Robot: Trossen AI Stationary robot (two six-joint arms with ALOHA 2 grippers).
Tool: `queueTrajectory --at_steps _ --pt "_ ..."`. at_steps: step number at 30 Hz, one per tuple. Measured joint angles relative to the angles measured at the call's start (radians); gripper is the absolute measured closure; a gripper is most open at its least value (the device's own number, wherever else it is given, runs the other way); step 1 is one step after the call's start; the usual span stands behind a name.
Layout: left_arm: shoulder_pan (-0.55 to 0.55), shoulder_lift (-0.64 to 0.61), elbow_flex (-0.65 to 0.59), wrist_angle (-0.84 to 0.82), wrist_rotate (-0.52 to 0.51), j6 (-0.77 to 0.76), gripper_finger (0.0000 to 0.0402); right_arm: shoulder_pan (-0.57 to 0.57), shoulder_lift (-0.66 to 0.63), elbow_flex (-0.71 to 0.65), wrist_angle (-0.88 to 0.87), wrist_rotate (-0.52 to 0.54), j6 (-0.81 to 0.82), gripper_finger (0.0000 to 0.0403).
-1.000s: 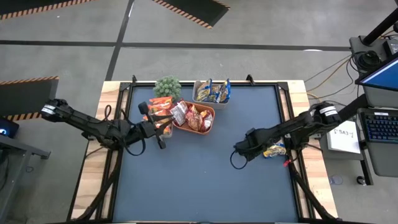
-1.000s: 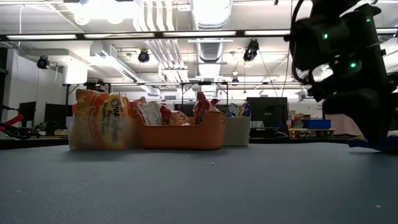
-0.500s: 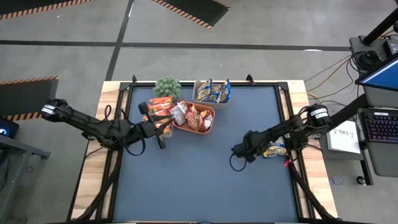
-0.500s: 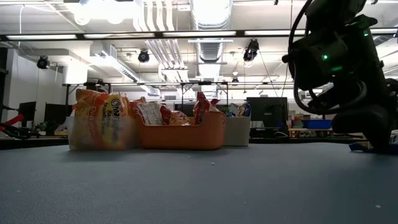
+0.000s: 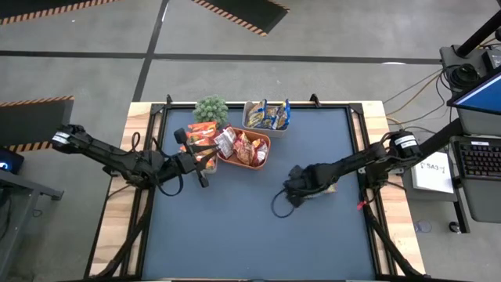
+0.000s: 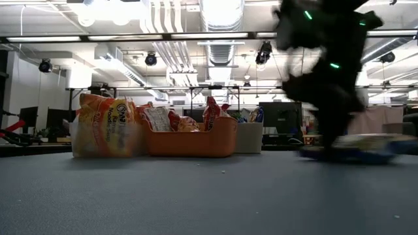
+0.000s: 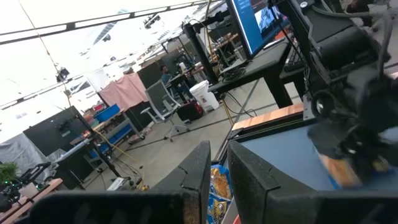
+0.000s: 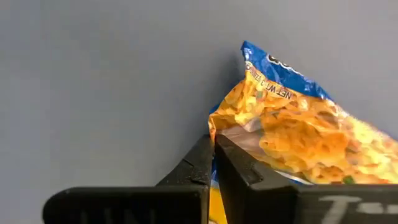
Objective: Sort Maruchan noodles
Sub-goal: Put the blue noodle pack into the gray bin
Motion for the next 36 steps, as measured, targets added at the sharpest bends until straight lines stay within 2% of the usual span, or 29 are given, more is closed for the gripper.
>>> queueTrajectory --at_steps 4,7,14,19,21,24,28,33,36 --pt "0.000 0.000 0.000 0.006 0.000 -0.011 0.0362 0.009 0.001 0.005 0.478 0.008 -0.204 0.0394" --pt "0.000 0.000 0.000 0.006 0.000 -0.035 0.0362 0.012 0.001 0.020 0.662 -0.002 -0.306 0.0394" --pt "-0.002 0.000 0.000 0.004 0.002 -0.164 0.0362 0.011 0.004 0.088 0.670 -0.008 -0.474 0.0394" --pt "-0.011 0.020 0.000 -0.039 0.114 -0.295 0.0362 0.045 0.005 0.091 0.628 -0.181 -0.649 0.0394" --pt "-0.018 0.040 0.000 -0.045 0.166 -0.325 0.0362 0.065 0.005 0.088 0.547 -0.195 -0.662 0.0394" --pt "-0.026 0.081 0.000 -0.040 0.211 -0.359 0.0362 0.084 0.006 0.088 0.435 -0.149 -0.599 0.0394" --pt "-0.030 0.153 0.000 -0.043 0.218 -0.433 0.0362 0.106 0.006 0.074 0.320 -0.080 -0.515 0.0394" --pt "-0.030 0.275 0.000 -0.065 0.257 -0.529 0.0362 0.130 0.006 0.046 0.317 -0.016 -0.496 0.0394" --pt "-0.030 0.349 0.001 -0.107 0.319 -0.579 0.0362 0.139 0.006 0.033 0.322 0.026 -0.493 0.0394"
